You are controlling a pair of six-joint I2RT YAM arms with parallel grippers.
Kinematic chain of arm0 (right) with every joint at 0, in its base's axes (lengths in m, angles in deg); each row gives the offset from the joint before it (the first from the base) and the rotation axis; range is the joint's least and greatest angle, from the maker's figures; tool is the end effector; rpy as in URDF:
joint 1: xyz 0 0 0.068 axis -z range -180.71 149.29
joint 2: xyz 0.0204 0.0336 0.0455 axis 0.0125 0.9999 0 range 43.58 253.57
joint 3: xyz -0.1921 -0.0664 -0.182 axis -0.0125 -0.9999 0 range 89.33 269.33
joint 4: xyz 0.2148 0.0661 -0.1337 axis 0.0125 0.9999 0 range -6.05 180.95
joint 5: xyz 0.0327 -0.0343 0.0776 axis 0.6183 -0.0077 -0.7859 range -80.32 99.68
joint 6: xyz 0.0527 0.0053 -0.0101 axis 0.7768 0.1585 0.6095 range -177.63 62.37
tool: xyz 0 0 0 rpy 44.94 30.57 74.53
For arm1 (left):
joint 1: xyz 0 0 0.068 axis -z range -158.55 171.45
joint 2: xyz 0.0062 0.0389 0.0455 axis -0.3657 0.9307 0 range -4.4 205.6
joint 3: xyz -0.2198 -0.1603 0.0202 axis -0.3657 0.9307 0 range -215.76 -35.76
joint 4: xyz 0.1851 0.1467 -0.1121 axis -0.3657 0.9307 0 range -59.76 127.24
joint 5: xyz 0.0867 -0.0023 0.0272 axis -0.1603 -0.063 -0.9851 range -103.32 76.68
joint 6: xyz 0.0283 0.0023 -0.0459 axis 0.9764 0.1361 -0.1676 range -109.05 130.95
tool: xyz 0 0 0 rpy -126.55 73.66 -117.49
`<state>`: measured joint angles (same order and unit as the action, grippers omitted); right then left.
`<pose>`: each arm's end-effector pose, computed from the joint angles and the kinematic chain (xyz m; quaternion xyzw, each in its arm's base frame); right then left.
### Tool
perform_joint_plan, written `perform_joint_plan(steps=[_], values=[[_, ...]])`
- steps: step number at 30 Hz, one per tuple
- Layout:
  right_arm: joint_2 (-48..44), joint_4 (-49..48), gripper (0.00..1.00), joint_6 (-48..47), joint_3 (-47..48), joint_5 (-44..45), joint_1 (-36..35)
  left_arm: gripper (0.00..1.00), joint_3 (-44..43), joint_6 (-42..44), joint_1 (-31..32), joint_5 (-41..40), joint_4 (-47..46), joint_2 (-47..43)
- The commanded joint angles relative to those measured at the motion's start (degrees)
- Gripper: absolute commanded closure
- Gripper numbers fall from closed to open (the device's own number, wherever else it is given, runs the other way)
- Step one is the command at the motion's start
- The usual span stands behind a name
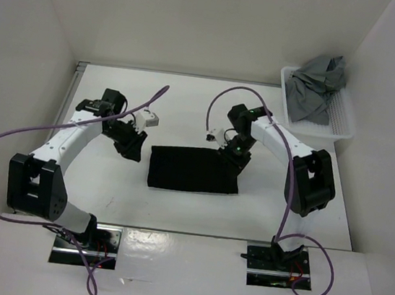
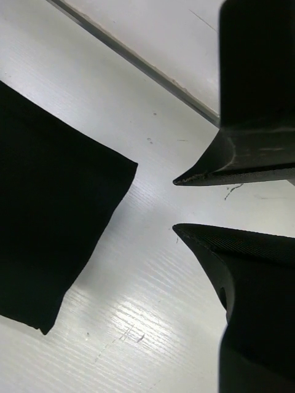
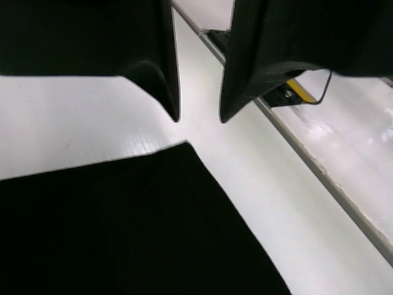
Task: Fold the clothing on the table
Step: Fold the skirt
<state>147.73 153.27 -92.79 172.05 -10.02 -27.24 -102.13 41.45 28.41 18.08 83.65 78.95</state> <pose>0.2928 0.1594 0.2282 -0.5041 0.8465 0.1711 0.0064 0.2720 -0.0518 0.2632 0.3483 0.8836 -0.2276 0.2149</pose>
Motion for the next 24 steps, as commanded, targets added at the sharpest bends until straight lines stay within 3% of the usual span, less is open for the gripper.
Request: perform_joint_plan(steps=[1, 7, 11, 12, 16, 20, 24], values=[[0.8, 5.0, 0.59, -2.4, -1.9, -0.8, -1.9, 0.62, 0.3, 1.6, 0.0, -0.4, 1.1, -2.0], [0.2, 5.0, 0.45, -1.1, -2.8, 1.5, -4.6, 0.61, -0.5, -0.6, -2.2, -0.4, -0.1, -4.4], [-0.9, 5.0, 0.38, 2.5, 5.0, -0.9, -5.1, 0.4, -1.6, -5.0, -4.9, -0.9, -2.2, -8.6], [-1.4, 5.0, 0.37, 4.3, 6.7, -2.5, -5.1, 0.28, -1.6, -7.4, -5.5, -2.2, -2.8, -9.8], [-1.4, 0.9, 0.24, 11.9, 13.7, -2.1, -8.5, 0.0, 1.1, -17.5, -8.3, -10.4, -10.2, -18.0], [1.4, -5.8, 0.01, 18.2, 15.4, -0.1, -11.8, 0.0, 2.6, -25.4, -12.4, -18.2, -10.8, -21.4], [4.9, -11.3, 0.01, 25.3, 12.6, 4.4, -14.5, 0.0, 5.9, -27.2, -18.0, -22.3, -12.0, -26.0]])
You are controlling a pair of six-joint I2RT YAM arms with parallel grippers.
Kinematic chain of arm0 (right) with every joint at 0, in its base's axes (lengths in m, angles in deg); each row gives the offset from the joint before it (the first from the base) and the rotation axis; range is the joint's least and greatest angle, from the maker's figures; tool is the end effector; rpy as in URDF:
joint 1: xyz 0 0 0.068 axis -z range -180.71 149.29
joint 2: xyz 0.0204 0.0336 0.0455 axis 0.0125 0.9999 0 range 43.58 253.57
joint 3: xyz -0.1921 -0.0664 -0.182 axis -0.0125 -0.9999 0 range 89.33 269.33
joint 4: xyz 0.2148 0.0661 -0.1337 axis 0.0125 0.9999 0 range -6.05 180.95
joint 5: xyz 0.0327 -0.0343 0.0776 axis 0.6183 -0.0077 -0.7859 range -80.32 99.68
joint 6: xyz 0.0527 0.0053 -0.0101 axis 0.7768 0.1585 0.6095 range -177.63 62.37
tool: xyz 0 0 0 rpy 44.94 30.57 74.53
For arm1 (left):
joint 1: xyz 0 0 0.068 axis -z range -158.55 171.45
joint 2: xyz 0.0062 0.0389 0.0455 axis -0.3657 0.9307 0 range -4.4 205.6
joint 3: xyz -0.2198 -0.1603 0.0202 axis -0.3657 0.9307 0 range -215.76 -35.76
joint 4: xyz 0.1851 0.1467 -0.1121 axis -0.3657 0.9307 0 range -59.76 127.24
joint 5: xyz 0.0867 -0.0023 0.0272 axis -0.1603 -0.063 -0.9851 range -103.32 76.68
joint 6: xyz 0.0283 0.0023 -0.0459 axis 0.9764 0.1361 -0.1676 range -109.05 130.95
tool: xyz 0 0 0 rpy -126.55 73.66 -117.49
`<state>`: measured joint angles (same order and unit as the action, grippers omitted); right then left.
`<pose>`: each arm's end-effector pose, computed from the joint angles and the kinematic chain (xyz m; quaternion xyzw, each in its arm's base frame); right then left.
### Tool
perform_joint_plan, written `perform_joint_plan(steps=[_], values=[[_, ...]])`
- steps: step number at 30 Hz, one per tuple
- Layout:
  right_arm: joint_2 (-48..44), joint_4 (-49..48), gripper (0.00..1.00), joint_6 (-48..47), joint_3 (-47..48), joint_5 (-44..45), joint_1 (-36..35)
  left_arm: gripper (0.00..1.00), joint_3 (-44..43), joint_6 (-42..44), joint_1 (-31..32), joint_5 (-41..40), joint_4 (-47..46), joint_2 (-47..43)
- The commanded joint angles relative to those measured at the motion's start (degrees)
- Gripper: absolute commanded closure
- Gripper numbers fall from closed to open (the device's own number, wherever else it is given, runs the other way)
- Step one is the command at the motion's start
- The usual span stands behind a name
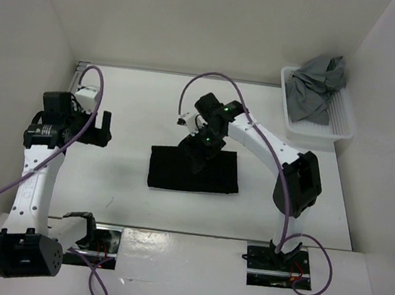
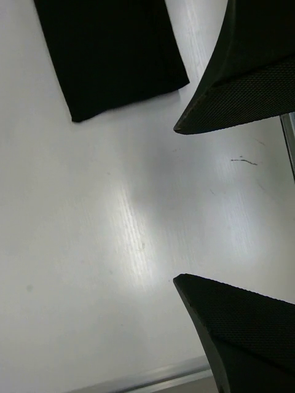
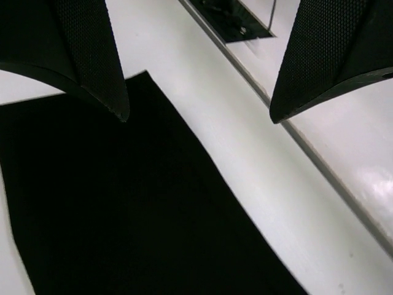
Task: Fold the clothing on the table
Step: Fold the skirt
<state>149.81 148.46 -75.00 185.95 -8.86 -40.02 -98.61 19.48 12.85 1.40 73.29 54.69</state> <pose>0.2830 0.2462 0.2815 -0.4835 0.8498 0.1826 0.1034 0.2078 0.0224 0.3473 0.0543 0.8962 -0.0512 0.4373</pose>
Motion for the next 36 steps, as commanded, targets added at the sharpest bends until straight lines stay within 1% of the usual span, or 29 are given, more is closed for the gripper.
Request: perform_joint_plan(steps=[1, 5, 6, 10, 16, 20, 28, 32, 34, 36], values=[[4.3, -7.0, 0.01, 9.1, -1.9, 3.8, -1.7, 0.0, 2.4, -5.7, -3.0, -6.2, -1.7, -2.3], [5.5, -10.7, 0.01, 13.1, -4.0, 8.6, -2.4, 0.0, 3.4, -6.2, -5.5, -6.2, -3.3, -2.3], [6.1, -12.2, 0.01, 14.1, -4.8, 9.9, -2.4, 0.0, 4.2, -6.2, -7.4, -6.2, -4.0, -2.3], [6.6, -15.4, 0.01, 16.2, -7.1, 11.7, -2.4, 0.0, 4.8, -6.2, -11.1, -3.4, -4.0, -2.8], [6.6, -21.3, 0.01, 20.6, -12.6, 14.4, -2.4, 0.0, 4.8, -5.7, -12.9, -2.9, -4.6, -3.4], [9.2, -23.3, 0.01, 22.1, -12.6, 14.4, -2.4, 0.0, 5.4, -5.7, -14.2, -2.3, -4.6, -3.4], [15.1, -25.6, 0.01, 25.9, -10.2, 12.2, -2.4, 0.0, 5.4, -5.2, -14.2, -2.3, -4.6, -2.8], [17.4, -26.1, 0.01, 26.4, -7.2, 15.1, -2.4, 0.0, 5.4, -5.2, -14.2, -1.8, -4.6, -2.8], [18.9, -26.7, 0.01, 26.4, -5.9, 15.1, -2.4, 0.0, 5.4, -5.2, -14.2, -1.8, -4.6, -2.3], [19.8, -26.7, 0.01, 26.4, -3.7, 18.3, -2.9, 0.0, 5.4, -5.2, -14.2, -1.3, -4.6, -2.3]])
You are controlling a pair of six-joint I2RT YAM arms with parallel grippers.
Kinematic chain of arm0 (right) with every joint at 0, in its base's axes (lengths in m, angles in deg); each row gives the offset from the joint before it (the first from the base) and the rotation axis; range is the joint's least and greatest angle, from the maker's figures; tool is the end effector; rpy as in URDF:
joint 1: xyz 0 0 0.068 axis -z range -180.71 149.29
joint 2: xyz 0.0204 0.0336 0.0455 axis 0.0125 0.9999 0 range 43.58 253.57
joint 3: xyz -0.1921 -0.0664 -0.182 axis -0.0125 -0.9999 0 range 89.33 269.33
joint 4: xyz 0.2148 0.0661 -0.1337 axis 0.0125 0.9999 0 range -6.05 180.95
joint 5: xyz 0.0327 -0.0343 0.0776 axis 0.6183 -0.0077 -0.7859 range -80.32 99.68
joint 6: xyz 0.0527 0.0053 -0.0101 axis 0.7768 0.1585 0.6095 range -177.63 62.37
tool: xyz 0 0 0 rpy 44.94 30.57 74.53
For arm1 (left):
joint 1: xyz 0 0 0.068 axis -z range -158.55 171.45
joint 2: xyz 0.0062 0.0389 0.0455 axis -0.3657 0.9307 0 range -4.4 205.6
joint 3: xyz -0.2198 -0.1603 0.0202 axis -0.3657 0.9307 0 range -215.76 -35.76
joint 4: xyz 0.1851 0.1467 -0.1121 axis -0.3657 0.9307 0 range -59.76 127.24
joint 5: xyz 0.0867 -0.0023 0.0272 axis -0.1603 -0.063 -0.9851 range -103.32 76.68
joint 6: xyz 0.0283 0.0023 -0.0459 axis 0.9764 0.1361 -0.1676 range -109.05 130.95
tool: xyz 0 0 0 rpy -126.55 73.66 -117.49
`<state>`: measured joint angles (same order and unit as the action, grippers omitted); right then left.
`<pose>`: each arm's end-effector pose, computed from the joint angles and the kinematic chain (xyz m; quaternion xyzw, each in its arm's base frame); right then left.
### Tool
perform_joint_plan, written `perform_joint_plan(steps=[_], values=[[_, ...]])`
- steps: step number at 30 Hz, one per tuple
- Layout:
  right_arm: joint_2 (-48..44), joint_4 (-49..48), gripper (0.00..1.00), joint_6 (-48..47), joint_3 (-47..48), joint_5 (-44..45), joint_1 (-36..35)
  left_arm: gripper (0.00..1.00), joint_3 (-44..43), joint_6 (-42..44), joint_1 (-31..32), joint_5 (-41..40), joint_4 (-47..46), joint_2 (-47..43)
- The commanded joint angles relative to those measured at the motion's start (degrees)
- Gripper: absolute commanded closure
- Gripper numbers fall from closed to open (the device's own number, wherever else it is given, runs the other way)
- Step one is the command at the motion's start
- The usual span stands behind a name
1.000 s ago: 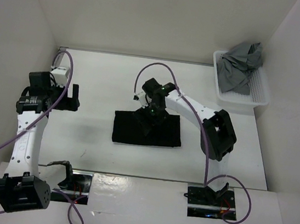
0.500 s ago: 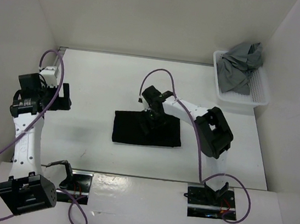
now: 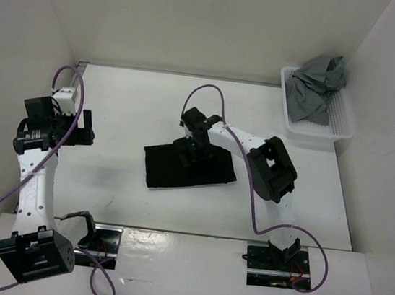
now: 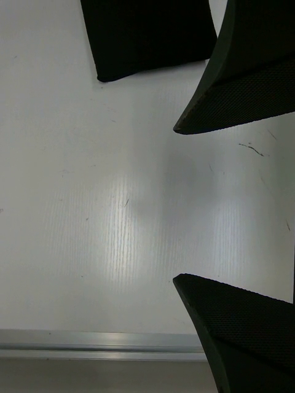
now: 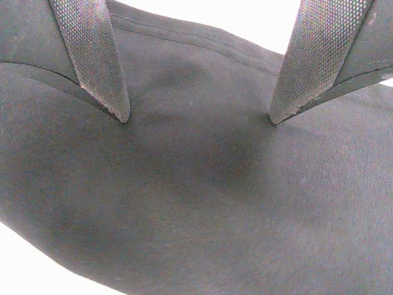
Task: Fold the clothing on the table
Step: Fold the skirt
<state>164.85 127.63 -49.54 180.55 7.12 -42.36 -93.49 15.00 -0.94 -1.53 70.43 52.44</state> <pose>0.3203 0.2868 0.1631 -0.2887 0.9467 0.0795 0.1189 0.1912 0.0710 0.3293 -0.0998 0.8944 0.0071 0.4359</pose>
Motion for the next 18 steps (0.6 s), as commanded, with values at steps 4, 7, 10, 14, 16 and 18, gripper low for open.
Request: perform_joint_plan(steps=[4, 7, 10, 14, 16, 18], values=[[5.9, -5.9, 0.01, 1.0, 4.9, 7.7, -0.5, 0.0, 0.3, -0.2, -0.4, 1.7, -1.7, 0.5], [7.2, -5.9, 0.01, 1.7, 8.0, 10.6, -0.5, 0.0, 0.3, -0.2, -0.4, 1.7, -1.7, 0.5], [8.8, -5.9, 0.01, 2.8, 11.2, 12.7, -1.1, 0.0, 0.3, -0.2, -0.4, 1.7, -1.7, 0.5], [11.7, -5.9, 0.01, 3.3, 14.2, 14.1, -1.1, 0.0, 0.3, -0.2, -0.4, 1.7, -1.7, 0.5], [13.0, -5.4, 0.01, 3.3, 16.2, 14.6, -1.1, 0.0, 0.3, -0.2, -0.4, 2.2, -1.7, 0.5], [13.0, -5.4, 0.01, 3.3, 17.0, 14.6, -1.1, 0.0, 0.3, 0.6, -0.4, 3.4, -1.7, 0.5]])
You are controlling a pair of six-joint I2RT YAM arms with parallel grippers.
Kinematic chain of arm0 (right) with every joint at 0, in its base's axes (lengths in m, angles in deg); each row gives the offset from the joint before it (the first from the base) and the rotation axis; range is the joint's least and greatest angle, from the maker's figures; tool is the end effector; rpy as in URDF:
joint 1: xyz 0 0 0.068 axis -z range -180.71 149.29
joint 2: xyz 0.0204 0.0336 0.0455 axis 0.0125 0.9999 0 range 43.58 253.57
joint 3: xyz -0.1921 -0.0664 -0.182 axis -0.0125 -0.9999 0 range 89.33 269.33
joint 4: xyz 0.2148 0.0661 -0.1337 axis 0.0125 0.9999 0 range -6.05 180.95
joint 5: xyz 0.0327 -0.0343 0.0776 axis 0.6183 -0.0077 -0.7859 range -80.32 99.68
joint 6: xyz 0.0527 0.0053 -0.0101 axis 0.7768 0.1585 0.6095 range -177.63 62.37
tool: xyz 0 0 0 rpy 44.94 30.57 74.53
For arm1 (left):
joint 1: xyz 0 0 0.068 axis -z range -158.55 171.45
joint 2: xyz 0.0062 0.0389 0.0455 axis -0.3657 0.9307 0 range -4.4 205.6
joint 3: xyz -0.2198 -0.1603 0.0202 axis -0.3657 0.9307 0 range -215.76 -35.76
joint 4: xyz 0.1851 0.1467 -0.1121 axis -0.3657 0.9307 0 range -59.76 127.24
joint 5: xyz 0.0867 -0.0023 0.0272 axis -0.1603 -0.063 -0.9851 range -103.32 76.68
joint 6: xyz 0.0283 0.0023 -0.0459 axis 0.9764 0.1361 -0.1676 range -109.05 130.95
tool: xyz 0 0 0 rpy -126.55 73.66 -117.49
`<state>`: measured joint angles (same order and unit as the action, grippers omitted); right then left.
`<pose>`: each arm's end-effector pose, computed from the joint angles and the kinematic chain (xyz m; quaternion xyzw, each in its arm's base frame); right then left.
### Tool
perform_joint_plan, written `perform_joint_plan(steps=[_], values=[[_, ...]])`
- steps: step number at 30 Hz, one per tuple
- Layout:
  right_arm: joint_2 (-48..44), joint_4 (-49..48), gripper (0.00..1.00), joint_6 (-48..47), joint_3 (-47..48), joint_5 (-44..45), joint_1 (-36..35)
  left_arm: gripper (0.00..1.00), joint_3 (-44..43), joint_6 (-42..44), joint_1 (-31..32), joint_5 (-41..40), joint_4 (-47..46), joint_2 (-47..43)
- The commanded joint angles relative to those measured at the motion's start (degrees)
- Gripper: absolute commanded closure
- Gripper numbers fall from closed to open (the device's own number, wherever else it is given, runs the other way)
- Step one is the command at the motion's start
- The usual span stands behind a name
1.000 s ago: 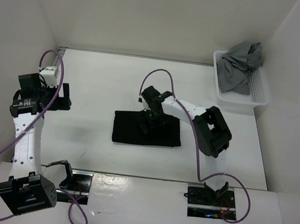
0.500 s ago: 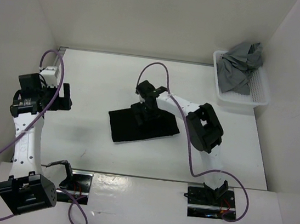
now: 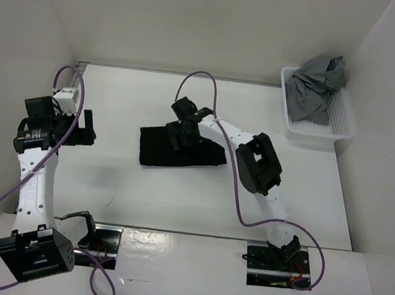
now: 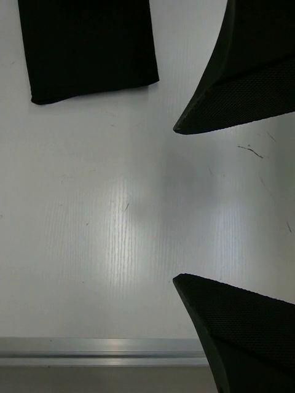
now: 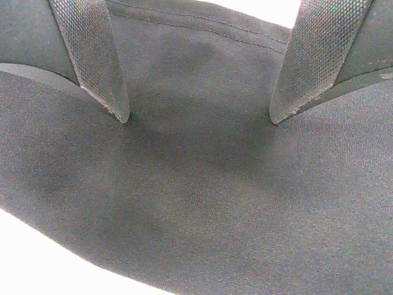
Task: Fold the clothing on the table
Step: Fold the skirt
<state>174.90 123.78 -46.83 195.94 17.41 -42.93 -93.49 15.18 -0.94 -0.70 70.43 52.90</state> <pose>0.3654 0.3249 0.1651 -0.2491 0.9409 0.0393 0.2260 0.1929 0.0712 0.3279 -0.0959 0.8960 0.0003 0.4336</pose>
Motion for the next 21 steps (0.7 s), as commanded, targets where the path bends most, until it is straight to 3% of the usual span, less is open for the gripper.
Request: perform_joint_plan(steps=[1, 8, 13, 17, 21], values=[[3.0, -0.9, 0.01, 0.6, 2.2, 4.3, -0.5, 0.0, 0.3, 0.4, -0.4, 3.5, -1.2, 0.0], [-6.2, 3.4, 0.01, -5.0, 5.2, 3.4, -1.2, 0.0, -0.9, 6.0, 3.2, 16.6, 0.0, 4.2], [-13.8, 7.7, 0.01, -11.7, 7.4, -0.4, -0.4, 0.0, -5.0, 8.2, 6.3, 28.1, 0.2, 20.3], [-24.9, 4.6, 0.01, -17.4, -2.5, -1.0, 2.3, 0.0, -13.6, 11.1, 7.6, 38.0, 2.7, 35.0], [-31.3, 3.8, 0.01, -19.3, -10.5, -2.5, 7.5, 0.01, -18.2, 7.4, 9.4, 41.3, -2.7, 46.6]])
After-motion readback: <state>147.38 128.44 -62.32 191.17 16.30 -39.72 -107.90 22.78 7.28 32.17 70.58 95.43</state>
